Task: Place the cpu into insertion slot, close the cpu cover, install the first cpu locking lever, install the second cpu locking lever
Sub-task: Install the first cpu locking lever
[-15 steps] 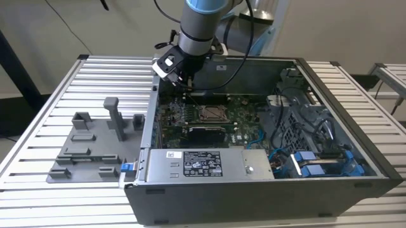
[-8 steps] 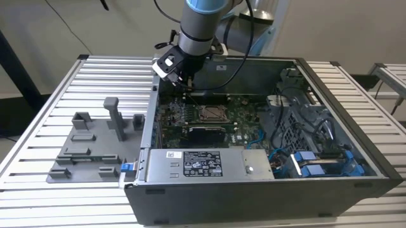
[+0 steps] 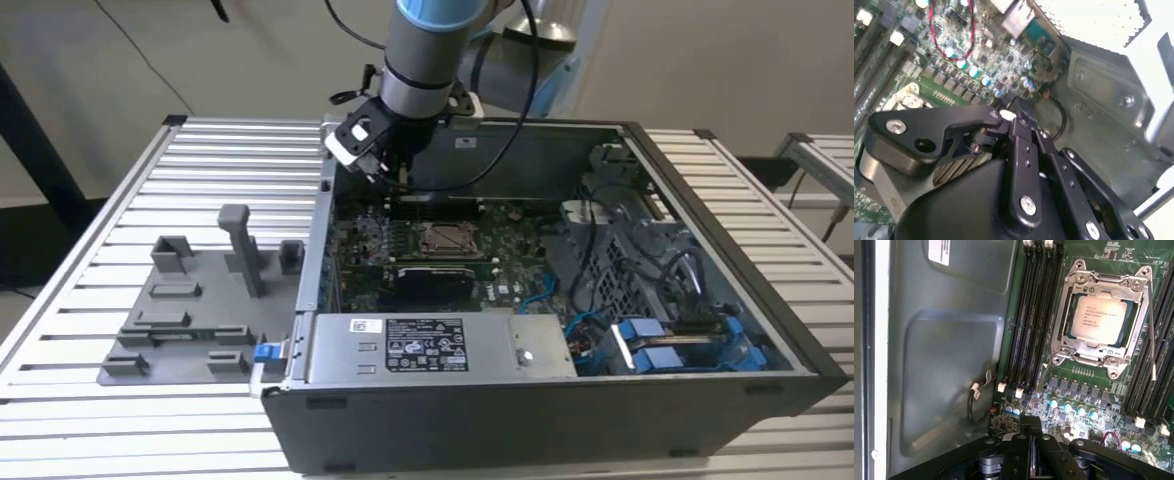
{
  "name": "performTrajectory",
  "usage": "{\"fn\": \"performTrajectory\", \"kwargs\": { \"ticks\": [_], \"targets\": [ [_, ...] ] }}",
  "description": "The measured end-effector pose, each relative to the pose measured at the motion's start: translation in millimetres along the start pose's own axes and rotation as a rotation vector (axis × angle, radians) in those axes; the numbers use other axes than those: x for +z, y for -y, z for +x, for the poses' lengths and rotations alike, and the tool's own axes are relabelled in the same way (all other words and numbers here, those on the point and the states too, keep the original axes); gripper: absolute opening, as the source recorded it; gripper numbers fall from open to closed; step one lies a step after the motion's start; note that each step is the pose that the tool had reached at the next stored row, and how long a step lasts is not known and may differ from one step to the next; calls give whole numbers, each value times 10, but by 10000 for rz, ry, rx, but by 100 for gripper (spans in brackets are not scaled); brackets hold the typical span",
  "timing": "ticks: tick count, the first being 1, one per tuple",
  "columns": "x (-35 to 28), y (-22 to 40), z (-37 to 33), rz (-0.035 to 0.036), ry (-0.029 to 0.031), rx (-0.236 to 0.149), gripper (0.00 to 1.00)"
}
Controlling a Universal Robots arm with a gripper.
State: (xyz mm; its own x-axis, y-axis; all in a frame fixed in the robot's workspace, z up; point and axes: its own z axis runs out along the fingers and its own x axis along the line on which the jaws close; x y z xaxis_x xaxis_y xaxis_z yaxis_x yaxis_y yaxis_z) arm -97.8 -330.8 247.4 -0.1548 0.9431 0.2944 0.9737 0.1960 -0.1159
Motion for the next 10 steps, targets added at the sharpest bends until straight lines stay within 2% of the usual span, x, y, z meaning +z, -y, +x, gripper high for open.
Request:
{"fn": "performTrajectory", "kwargs": {
  "ticks": [6,10],
  "targets": [
    [-10,-21,-17,-14,-88,-14,11],
    [-22,-45,-23,-13,-93,-15,11]
  ]
}}
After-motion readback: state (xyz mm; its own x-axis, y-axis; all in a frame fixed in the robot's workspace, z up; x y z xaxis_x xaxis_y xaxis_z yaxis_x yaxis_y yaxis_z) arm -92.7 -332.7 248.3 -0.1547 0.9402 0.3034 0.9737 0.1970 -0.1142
